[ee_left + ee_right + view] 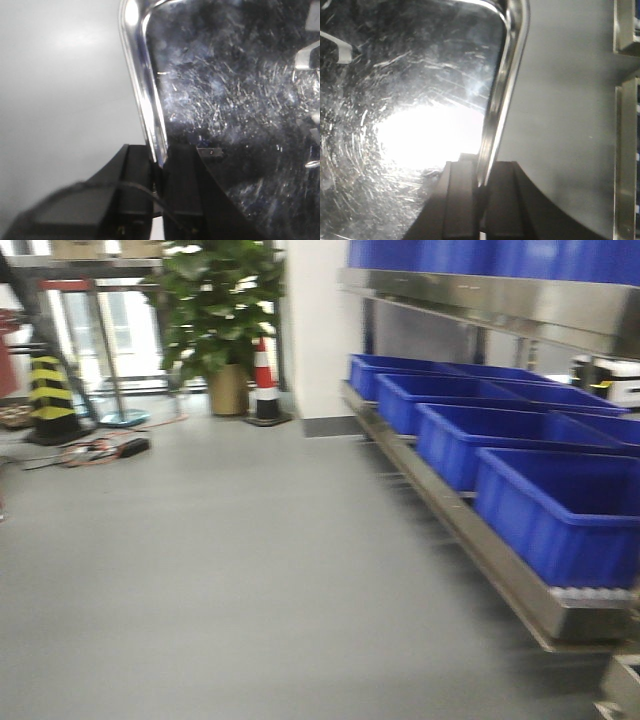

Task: Stack silver trays without gaps
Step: 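Drive the base away from the shelf holding the tray in both grippers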

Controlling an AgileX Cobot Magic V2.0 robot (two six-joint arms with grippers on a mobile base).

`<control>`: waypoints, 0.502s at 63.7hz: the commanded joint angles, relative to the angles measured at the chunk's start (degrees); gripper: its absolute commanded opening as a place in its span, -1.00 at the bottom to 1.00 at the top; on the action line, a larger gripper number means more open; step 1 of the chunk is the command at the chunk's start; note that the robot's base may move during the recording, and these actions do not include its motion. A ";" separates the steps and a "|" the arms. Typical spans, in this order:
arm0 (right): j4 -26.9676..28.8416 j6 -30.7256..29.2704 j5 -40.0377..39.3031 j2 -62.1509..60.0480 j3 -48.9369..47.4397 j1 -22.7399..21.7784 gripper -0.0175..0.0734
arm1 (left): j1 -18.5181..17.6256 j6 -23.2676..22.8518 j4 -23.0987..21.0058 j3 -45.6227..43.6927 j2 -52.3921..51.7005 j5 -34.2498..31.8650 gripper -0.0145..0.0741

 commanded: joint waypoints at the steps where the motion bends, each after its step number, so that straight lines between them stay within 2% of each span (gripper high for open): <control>1: -2.59 -1.73 -3.42 -1.85 -1.82 0.19 -0.49 | -0.46 1.61 2.52 -1.27 -1.99 4.94 -0.78; 32: -2.59 -1.73 -3.42 -1.85 -1.82 0.19 -0.49 | -0.46 1.61 2.52 -1.27 -1.99 4.94 -0.78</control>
